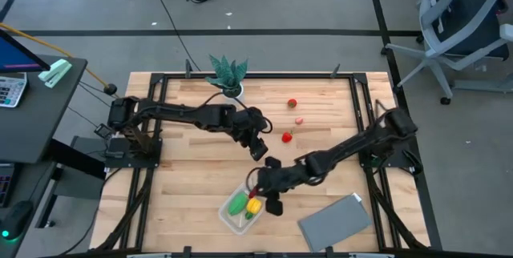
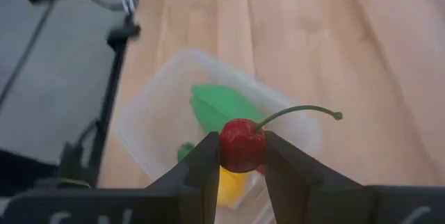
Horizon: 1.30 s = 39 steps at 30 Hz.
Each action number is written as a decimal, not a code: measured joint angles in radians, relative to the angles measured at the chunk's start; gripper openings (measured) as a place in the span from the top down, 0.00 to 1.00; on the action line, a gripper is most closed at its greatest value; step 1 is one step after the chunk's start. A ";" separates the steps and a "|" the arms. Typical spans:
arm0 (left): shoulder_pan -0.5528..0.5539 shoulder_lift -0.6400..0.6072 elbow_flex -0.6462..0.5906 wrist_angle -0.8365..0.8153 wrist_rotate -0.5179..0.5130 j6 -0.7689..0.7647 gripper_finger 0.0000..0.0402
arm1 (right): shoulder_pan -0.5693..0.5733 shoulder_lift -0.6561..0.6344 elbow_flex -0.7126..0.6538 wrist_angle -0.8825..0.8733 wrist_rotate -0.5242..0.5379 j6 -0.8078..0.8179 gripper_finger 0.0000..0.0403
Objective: Pick and placing Produce into tupperware
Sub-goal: Put the red cherry into the transparent bin, then put the yellow zucchini into the transparent bin
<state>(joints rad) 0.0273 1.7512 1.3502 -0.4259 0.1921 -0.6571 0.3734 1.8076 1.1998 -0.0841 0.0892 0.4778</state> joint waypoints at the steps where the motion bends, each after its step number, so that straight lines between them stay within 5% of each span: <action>1: 0.004 0.000 0.000 0.001 0.000 0.000 0.73 | -0.006 0.024 0.014 0.001 -0.027 0.015 0.75; 6: 0.005 0.000 0.000 0.001 0.000 0.023 0.73 | -0.027 0.083 0.035 0.007 -0.122 0.042 0.75; 17: 0.002 0.000 0.000 0.002 0.000 0.061 0.73 | -0.024 0.109 0.034 -0.073 -0.124 0.018 0.74; 29: 0.002 0.000 0.000 0.002 0.000 0.094 0.73 | -0.025 0.109 0.034 -0.080 -0.124 0.091 0.55; 39: -0.028 0.000 0.000 -0.025 0.062 0.437 0.73 | -0.024 -0.049 0.034 -0.291 -0.147 0.302 0.52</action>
<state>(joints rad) -0.0011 1.7512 1.3506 -0.4508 0.2544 -0.2196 0.3490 1.7589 1.2335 -0.3755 -0.0578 0.7796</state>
